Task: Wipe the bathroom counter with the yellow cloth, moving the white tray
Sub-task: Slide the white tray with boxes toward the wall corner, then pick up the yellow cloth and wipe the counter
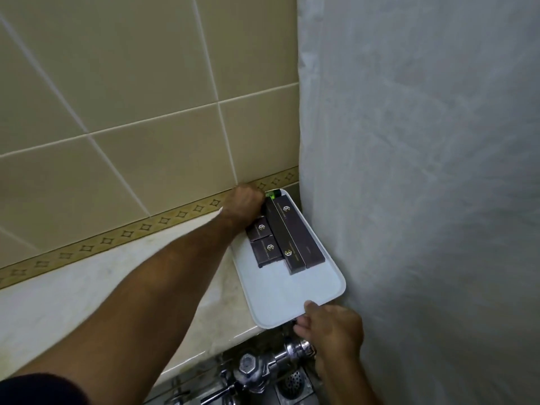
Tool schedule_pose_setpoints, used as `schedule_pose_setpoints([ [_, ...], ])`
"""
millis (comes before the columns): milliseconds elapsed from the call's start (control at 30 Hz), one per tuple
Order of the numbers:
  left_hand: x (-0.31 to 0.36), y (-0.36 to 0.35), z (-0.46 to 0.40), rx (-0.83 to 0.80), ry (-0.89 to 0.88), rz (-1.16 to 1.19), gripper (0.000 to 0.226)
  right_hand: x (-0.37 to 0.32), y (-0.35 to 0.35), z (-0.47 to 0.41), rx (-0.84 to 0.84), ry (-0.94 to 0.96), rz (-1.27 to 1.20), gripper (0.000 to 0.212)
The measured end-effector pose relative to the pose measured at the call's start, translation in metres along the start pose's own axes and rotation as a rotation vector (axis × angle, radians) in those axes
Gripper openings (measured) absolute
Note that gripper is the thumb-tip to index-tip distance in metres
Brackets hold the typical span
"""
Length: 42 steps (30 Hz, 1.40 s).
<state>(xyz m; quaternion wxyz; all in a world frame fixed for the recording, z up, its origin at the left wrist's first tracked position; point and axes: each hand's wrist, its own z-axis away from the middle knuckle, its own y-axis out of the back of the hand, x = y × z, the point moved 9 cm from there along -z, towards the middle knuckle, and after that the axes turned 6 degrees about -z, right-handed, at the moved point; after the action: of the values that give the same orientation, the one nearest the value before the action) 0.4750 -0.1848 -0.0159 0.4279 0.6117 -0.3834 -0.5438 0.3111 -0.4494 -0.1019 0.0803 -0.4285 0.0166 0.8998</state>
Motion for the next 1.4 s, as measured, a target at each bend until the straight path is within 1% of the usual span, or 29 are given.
schedule_pose_setpoints([
  [167,-0.001,-0.005,0.002,-0.009,0.032,0.034,0.026,0.001,-0.003,-0.002,-0.021,-0.024,-0.029,0.017],
  [267,0.003,0.006,0.005,-0.044,0.022,0.034,0.020,0.000,0.002,-0.002,0.018,0.020,-0.033,0.018],
  [333,0.001,0.016,0.014,-0.054,0.001,0.043,0.021,-0.003,0.002,0.004,0.032,0.065,0.008,0.018],
  [400,-0.012,0.030,0.037,-0.005,-0.013,0.054,0.024,-0.006,0.002,0.009,0.065,0.097,0.061,0.020],
  [500,-0.053,0.058,0.114,0.206,0.001,0.068,0.022,-0.010,0.003,0.016,0.063,0.134,0.156,0.029],
  [567,-0.090,0.066,0.185,0.306,0.062,0.058,0.024,-0.016,0.002,0.029,0.072,0.194,0.349,0.046],
  [600,-0.111,0.063,0.225,0.327,0.105,0.078,0.025,-0.016,0.001,0.038,0.104,0.210,0.465,0.061],
  [633,-0.131,0.060,0.264,0.350,0.157,0.085,0.028,-0.016,0.005,0.047,0.169,0.220,0.527,0.075],
  [667,-0.148,0.053,0.300,0.346,0.213,0.093,0.032,-0.015,0.009,0.056,0.222,0.236,0.524,0.084],
  [700,-0.180,0.048,0.353,0.339,0.317,0.075,0.033,-0.003,-0.009,0.078,0.220,0.236,0.533,0.088],
  [733,-0.193,0.043,0.385,0.348,0.379,0.089,0.033,0.002,-0.016,0.095,0.209,0.241,0.564,0.089],
  [767,-0.215,0.039,0.428,0.361,0.466,0.069,0.031,0.015,-0.040,0.122,0.161,0.265,0.605,0.086],
  [833,-0.254,0.034,0.505,0.365,0.644,0.026,0.022,0.047,-0.096,0.184,-0.001,0.368,0.658,0.070],
  [900,-0.289,0.032,0.578,0.360,0.817,-0.038,0.014,0.092,-0.164,0.255,-0.246,0.462,0.710,0.056],
  [933,-0.301,0.028,0.601,0.329,0.885,-0.048,0.012,0.110,-0.193,0.287,-0.367,0.511,0.731,0.048],
  [967,-0.316,0.023,0.628,0.279,0.971,-0.051,0.009,0.130,-0.222,0.321,-0.482,0.570,0.775,0.041],
  [1033,-0.342,0.004,0.671,0.118,1.178,0.037,0.006,0.163,-0.271,0.384,-0.687,0.712,0.920,0.034],
  [1100,-0.359,-0.019,0.702,-0.052,1.372,0.156,0.014,0.190,-0.306,0.431,-0.872,0.830,0.998,0.031],
  [1133,-0.365,-0.033,0.716,-0.127,1.443,0.221,0.021,0.206,-0.320,0.450,-0.926,0.872,1.066,0.033],
  [1200,-0.370,-0.059,0.732,-0.214,1.553,0.392,0.031,0.234,-0.340,0.470,-0.933,0.943,1.279,0.033],
  [1267,-0.367,-0.078,0.738,-0.270,1.632,0.536,0.036,0.252,-0.350,0.475,-0.870,0.997,1.434,0.024],
  [1333,-0.368,-0.091,0.739,-0.291,1.655,0.602,0.043,0.261,-0.357,0.476,-0.805,1.069,1.522,0.022],
  [1400,-0.371,-0.096,0.739,-0.306,1.621,0.629,0.046,0.265,-0.362,0.471,-0.782,1.115,1.565,0.023],
])
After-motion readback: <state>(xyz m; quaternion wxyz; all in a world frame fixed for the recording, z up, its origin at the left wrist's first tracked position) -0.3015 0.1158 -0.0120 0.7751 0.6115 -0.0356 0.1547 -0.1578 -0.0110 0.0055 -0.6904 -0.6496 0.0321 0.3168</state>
